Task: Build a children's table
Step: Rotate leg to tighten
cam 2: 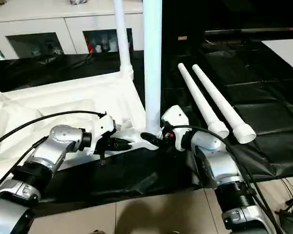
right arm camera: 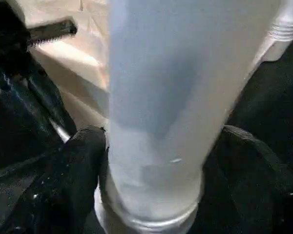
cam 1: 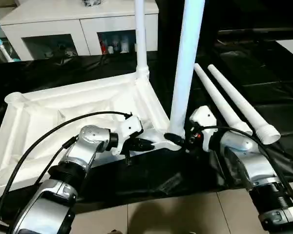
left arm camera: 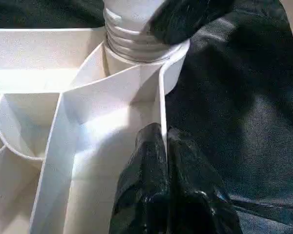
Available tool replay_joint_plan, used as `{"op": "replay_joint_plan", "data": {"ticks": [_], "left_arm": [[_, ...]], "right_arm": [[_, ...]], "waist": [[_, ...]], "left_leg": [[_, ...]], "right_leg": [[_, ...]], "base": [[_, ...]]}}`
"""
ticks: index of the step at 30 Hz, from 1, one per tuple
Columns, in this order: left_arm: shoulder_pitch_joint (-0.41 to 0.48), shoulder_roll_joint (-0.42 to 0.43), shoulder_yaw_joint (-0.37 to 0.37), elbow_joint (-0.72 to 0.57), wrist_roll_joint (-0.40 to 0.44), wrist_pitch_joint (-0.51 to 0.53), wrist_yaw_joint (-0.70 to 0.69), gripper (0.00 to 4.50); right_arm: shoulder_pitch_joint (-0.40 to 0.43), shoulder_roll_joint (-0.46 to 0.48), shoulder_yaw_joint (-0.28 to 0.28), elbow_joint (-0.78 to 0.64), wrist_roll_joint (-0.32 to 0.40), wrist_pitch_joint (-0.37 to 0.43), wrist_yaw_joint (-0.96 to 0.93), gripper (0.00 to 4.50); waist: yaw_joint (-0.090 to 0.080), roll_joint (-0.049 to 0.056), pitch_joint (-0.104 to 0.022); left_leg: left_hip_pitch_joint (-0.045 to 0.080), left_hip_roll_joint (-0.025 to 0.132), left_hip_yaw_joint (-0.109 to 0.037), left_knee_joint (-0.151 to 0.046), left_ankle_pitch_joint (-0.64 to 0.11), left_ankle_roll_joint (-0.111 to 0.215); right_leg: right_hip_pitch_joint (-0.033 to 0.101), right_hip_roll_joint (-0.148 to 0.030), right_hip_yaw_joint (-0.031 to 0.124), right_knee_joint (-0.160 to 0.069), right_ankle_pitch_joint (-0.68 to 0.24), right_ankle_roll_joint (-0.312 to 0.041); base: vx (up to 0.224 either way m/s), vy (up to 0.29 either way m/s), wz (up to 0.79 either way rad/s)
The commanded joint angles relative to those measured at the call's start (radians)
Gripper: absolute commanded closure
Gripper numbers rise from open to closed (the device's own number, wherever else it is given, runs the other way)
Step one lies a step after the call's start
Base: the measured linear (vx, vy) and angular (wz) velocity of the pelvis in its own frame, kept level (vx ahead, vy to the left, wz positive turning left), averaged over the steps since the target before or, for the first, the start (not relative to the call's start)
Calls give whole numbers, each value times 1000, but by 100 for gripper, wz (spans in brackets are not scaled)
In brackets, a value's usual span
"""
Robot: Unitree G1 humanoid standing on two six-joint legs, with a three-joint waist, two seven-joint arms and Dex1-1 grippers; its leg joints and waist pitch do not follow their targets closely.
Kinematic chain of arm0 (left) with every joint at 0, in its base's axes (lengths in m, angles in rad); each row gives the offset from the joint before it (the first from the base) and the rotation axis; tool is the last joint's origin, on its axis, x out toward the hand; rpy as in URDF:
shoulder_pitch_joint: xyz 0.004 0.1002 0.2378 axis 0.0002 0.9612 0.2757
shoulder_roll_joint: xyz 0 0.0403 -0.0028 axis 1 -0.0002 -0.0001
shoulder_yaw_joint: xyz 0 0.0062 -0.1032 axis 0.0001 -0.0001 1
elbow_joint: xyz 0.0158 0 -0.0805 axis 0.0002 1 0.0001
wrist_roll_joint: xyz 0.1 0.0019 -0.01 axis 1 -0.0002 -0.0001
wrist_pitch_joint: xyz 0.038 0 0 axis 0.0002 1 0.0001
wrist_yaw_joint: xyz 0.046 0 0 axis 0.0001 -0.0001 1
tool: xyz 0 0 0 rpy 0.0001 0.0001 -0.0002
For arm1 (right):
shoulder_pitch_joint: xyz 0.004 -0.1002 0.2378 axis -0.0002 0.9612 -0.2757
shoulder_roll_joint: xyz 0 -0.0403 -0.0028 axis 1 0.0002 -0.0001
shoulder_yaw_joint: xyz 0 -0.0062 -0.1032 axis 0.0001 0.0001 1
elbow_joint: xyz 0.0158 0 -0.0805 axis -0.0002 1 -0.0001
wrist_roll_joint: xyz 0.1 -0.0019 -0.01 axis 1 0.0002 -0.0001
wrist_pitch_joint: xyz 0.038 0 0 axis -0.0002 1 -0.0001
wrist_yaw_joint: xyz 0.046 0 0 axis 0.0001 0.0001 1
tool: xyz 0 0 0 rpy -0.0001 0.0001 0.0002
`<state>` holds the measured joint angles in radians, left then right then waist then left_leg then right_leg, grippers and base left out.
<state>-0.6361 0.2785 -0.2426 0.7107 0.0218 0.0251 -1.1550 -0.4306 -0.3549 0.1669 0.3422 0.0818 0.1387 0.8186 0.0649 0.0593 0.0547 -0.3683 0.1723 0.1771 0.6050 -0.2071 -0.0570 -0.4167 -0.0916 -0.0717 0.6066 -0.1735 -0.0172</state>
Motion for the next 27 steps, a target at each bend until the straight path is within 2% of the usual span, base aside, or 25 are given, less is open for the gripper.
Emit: {"op": "replay_joint_plan", "data": {"ticks": [1, 2, 11, 14, 17, 19, 23, 27], "left_arm": [[15, -5, -11, -32, -30, 0, -40, 450], [16, -5, -11, -33, -27, 0, -36, 450], [22, 0, -8, -52, -24, 22, -27, 450], [21, -1, -9, -50, -22, 24, -23, 450], [20, -1, -9, -51, -21, 27, -21, 450], [20, -1, -9, -52, -20, 30, -20, 450], [17, -2, -9, -49, -19, 31, -19, 450], [16, -2, -9, -49, -19, 32, -19, 450]], "right_arm": [[-2, -8, 13, 9, -13, -17, 15, 76], [1, -9, 16, 7, -13, -18, 21, 76], [-2, 2, 14, 20, -9, -17, 11, 76], [-4, 2, 18, 28, -20, -23, 13, 111], [-6, 4, 18, 31, -20, -23, 13, 122], [-7, 4, 18, 34, -21, -25, 12, 155], [-9, 4, 17, 41, -22, -30, 11, 176], [-10, 5, 14, 44, -20, -31, 11, 178]], "waist": [[3, -15, -72], [2, -21, -73], [3, -13, -73], [2, -14, -73], [2, -13, -73], [3, -12, -74], [2, -12, -75], [2, -13, -76]], "left_leg": [[-2, 49, -14, -66, -92, 120], [-2, 50, -13, -66, -95, 123], [-1, 49, -14, -65, -95, 122], [-2, 49, -15, -64, -93, 124], [-1, 50, -14, -64, -97, 124], [-1, 50, -15, -63, -94, 124], [-1, 49, -15, -63, -93, 125], [-1, 49, -15, -61, -86, 127]], "right_leg": [[68, -59, 44, -60, -99, -266], [69, -60, 44, -61, -102, -266], [68, -59, 44, -61, -115, -262], [69, -58, 44, -59, -102, -267], [69, -58, 43, -59, -102, -269], [69, -58, 44, -59, -97, -270], [70, -58, 43, -58, -93, -272], [71, -58, 43, -56, -79, -275]], "base": [[0, 0, 0], [0, 0, 0], [0, 0, 0], [0, 0, 0], [0, 0, 0], [0, 0, 0], [0, 0, 0], [0, 0, 0]]}}
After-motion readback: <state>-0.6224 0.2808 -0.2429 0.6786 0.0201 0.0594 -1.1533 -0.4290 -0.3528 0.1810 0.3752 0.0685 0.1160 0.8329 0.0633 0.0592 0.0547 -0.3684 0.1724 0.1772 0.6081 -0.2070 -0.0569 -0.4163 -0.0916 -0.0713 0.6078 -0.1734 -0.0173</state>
